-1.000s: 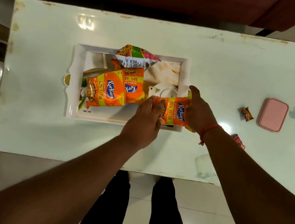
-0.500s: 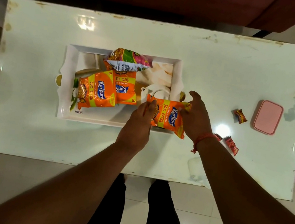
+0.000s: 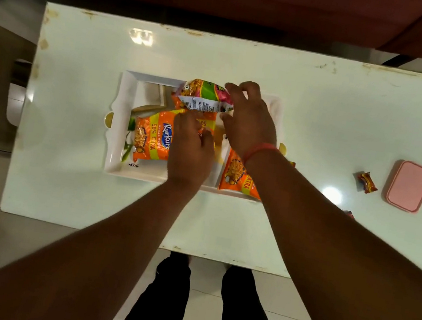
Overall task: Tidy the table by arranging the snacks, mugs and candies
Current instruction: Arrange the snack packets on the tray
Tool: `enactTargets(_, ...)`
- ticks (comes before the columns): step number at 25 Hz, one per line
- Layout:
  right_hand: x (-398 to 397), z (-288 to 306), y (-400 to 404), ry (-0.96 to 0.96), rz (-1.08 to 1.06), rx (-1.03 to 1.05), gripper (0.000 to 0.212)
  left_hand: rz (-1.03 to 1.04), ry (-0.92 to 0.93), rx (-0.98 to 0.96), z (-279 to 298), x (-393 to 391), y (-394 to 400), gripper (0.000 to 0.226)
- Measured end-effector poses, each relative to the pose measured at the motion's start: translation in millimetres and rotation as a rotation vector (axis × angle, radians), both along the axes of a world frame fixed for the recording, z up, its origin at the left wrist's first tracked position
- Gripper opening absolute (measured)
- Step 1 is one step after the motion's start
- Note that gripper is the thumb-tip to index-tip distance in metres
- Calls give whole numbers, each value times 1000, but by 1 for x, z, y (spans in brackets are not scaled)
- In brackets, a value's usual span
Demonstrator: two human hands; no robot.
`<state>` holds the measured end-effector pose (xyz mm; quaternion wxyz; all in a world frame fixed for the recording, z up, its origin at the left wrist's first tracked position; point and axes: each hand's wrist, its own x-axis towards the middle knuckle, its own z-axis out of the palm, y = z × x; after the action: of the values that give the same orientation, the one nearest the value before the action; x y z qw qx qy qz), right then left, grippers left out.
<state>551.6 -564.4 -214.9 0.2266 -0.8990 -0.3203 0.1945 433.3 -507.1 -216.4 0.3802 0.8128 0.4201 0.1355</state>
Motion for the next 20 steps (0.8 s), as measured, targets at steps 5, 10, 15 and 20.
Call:
enactTargets(5, 8, -5, 2, 134, -259, 308, 30, 562, -319, -699, 14, 25, 27, 30)
enactTargets(10, -1, 9, -42, 89, -191, 412, 36, 461, -309, -1171, 12, 39, 42, 43)
enactTargets(15, 16, 15, -72, 693, -639, 599, 21, 169, -128, -999, 3, 53, 24, 28)
enactTargets(20, 42, 1, -81, 476, -747, 372, 37, 9, 74, -717, -1, 80, 5, 47)
